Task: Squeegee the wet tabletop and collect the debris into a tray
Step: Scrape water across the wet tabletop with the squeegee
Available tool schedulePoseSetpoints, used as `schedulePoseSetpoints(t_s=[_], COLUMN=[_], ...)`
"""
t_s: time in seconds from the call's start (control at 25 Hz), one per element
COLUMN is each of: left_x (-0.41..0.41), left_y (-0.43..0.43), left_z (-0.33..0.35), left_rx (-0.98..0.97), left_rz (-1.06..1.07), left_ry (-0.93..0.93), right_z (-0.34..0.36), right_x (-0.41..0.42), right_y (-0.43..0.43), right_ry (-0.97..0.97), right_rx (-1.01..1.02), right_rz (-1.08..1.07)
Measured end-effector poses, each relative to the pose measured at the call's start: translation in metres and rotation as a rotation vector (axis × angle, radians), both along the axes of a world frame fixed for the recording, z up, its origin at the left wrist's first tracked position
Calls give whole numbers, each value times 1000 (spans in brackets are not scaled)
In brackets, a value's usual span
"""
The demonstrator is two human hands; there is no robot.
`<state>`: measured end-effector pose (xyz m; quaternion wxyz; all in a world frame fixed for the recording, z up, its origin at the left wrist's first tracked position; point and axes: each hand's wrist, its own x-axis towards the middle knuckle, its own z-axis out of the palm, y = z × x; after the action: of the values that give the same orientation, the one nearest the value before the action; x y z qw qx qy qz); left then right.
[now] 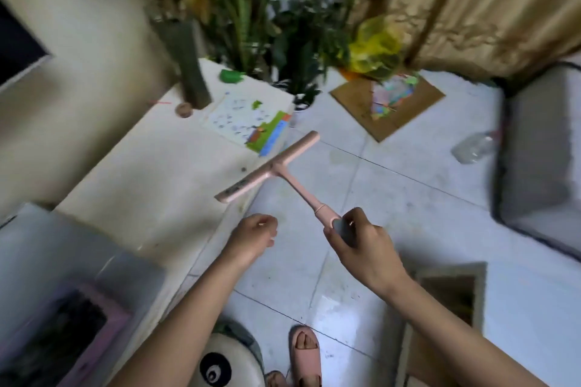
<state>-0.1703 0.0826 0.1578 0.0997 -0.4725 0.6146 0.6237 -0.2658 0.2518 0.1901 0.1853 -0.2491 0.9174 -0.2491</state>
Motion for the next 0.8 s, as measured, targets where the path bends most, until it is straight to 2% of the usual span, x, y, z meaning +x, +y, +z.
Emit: schedulePoseSetpoints(t_s=[0.08,0.2,0.32,0.52,0.8], left_x=[-31,-67,-98,-133,-176], left_y=[47,107,166,274,402], left_z=[12,14,10,-11,-37], left_rx=[254,451,580,599,522], left_rz=[-7,-42,-57,-179,-426], left_ry=[57,153,177,86,2], right_z=[12,21,16,-4,-51], right_x=[-1,5,14,26,8], right_y=[55,126,188,281,375], right_ry=[73,149,133,34,-88], right_rx=[-12,13,43,28,86], right_rz=[-60,-107,-176,-386,-509])
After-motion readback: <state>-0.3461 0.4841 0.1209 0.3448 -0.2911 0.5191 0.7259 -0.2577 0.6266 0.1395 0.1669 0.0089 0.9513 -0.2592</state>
